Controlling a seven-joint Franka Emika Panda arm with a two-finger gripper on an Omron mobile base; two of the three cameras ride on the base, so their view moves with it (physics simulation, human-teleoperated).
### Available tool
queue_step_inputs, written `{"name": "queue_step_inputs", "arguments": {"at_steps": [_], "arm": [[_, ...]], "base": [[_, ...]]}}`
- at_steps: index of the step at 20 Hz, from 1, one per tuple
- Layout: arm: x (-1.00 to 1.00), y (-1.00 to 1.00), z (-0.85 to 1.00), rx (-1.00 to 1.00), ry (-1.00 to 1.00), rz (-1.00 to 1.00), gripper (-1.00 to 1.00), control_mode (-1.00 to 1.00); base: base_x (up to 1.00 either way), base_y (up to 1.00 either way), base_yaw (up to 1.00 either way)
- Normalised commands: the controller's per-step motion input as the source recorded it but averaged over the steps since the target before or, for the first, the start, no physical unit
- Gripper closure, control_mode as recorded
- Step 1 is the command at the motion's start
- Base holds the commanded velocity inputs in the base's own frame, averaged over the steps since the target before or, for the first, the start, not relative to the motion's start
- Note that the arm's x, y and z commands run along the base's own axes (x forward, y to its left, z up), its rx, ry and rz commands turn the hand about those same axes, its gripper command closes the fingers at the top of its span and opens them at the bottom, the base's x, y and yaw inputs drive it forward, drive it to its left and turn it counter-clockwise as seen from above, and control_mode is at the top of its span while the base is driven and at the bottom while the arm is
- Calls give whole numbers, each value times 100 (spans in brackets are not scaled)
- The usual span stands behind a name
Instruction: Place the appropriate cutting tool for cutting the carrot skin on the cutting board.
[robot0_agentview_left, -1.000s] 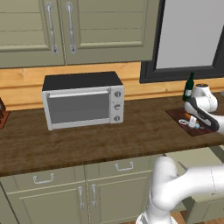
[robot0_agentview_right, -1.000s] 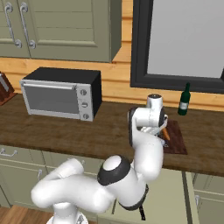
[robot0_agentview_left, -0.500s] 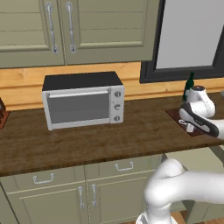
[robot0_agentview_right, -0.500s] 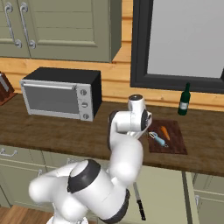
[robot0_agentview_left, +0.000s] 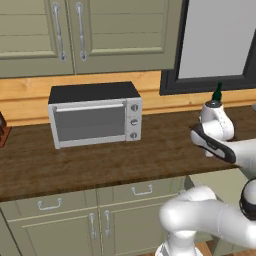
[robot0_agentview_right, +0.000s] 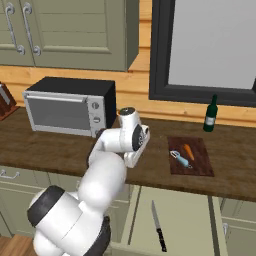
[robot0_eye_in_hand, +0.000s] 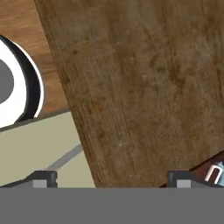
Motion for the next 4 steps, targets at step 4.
{"name": "queue_step_inputs", "arguments": {"at_steps": [4], "arm": [[-32,72,30,-8,0,18,-100,-100]], "base": [[0,0,0]]}}
